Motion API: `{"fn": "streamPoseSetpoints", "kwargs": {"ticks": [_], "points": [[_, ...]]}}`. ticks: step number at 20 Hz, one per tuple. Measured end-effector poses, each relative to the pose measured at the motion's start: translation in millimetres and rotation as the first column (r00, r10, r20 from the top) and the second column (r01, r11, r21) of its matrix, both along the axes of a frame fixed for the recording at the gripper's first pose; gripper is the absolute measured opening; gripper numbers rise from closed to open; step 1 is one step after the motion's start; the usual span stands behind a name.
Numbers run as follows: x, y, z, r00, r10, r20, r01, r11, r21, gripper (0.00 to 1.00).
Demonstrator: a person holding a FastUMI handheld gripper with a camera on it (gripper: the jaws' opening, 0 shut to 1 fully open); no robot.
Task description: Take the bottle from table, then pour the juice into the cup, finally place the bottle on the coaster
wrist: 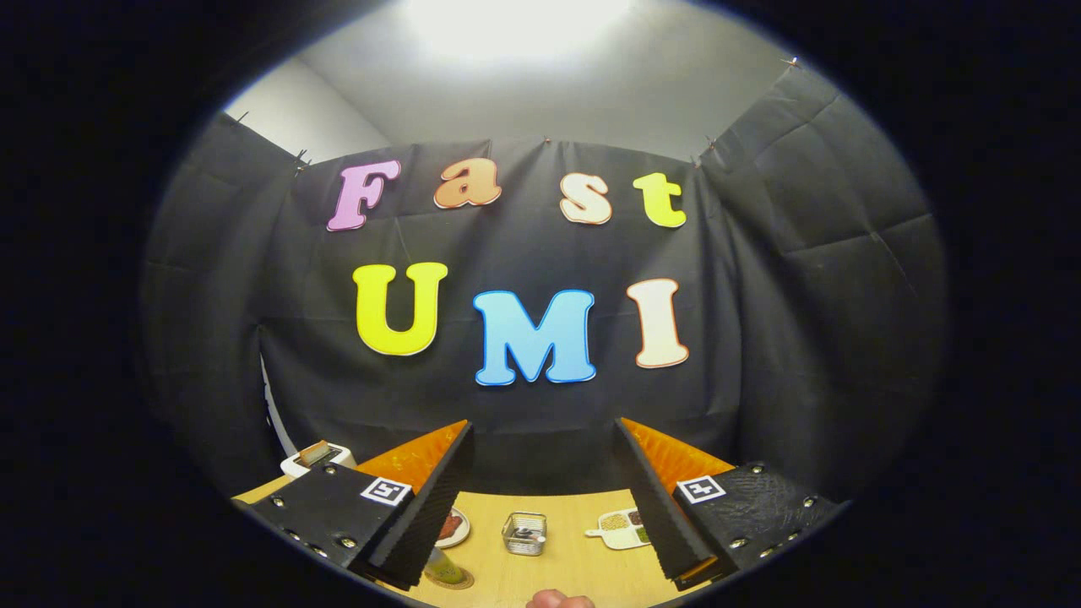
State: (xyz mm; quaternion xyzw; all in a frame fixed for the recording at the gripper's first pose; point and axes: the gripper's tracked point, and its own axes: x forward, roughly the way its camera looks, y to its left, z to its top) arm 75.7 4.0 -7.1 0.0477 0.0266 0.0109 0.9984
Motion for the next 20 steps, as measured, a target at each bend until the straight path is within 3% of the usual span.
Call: {"fn": "streamPoseSetpoints", "kwargs": {"ticks": [11,18,20], "points": [[-22,-30,13,1.0,0.012,0.001,-0.012,1.0,0.005,0.99],[-27,-50,-19,1.0,0.014,-0.02,-0.013,1.0,0.025,0.99],[-29,-54,-38,0.999,0.052,0.013,-0.052,0.998,0.019,0.99]]}}
